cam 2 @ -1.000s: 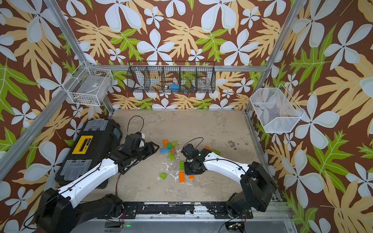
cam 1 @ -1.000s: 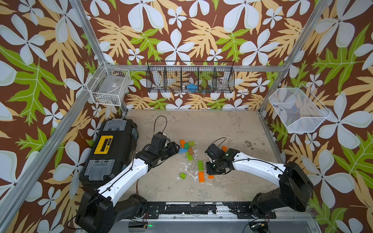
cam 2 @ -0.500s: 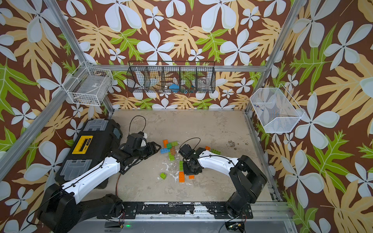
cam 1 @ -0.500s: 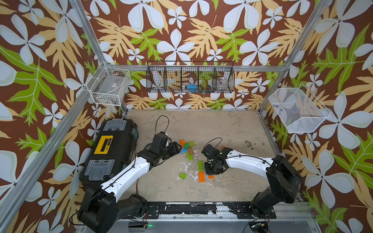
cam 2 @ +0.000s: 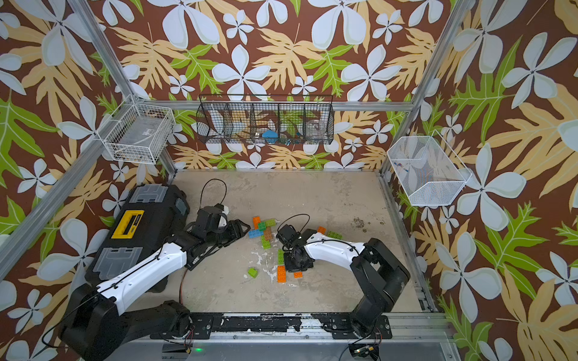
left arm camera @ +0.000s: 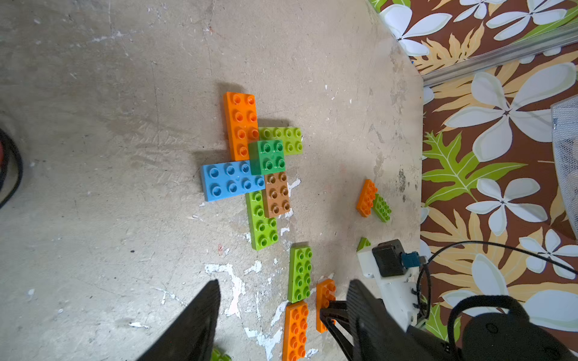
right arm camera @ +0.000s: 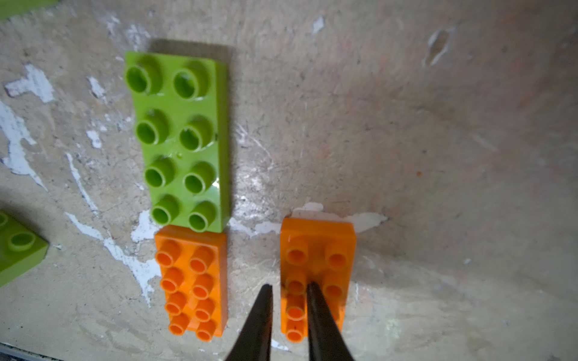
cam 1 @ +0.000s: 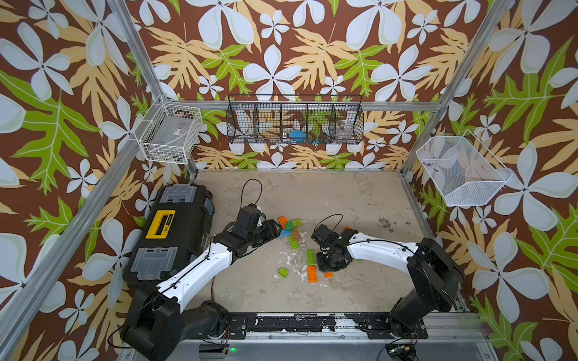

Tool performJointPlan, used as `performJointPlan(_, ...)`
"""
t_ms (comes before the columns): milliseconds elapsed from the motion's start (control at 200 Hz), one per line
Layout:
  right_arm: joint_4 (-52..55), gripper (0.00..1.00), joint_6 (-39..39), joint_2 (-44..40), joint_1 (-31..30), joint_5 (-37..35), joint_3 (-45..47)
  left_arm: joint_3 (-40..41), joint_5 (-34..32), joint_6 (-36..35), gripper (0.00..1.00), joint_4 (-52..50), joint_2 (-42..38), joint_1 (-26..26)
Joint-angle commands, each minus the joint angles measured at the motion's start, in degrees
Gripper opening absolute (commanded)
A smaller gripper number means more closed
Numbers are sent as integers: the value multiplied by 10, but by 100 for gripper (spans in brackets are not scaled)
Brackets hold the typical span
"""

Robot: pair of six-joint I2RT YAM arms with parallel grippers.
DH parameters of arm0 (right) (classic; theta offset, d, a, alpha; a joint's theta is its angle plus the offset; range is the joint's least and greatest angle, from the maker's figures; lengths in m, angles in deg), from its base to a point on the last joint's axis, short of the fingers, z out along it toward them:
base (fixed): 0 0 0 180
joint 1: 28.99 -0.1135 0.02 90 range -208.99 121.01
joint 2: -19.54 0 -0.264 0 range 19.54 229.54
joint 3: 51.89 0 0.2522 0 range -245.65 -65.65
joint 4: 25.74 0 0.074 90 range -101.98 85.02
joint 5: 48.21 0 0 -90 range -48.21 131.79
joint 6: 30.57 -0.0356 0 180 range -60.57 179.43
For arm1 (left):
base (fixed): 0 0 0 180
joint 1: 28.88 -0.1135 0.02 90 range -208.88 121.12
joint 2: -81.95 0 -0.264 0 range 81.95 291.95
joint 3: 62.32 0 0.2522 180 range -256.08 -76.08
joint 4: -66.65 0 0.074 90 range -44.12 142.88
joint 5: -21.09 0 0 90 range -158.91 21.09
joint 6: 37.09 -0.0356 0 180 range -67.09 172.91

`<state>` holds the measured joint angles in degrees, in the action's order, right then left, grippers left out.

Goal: Assemble a small pinwheel with lego
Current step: Pick up the lego brick from the center of the board.

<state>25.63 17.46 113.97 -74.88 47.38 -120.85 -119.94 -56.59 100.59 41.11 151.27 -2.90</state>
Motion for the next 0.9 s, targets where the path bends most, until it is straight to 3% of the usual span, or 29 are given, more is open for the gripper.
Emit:
performJointPlan(0,28,23,0,3,-6,-26,-3,2,4,-6,67,12,-1,-1)
performJointPlan(520,67,17,5,41,-39,-68,-19,10,5,-6,67,14,-12,-2)
performJointPlan(896,73,12,-18,-5,-39,-86,-36,23,6,-10,68,16,-17,-2)
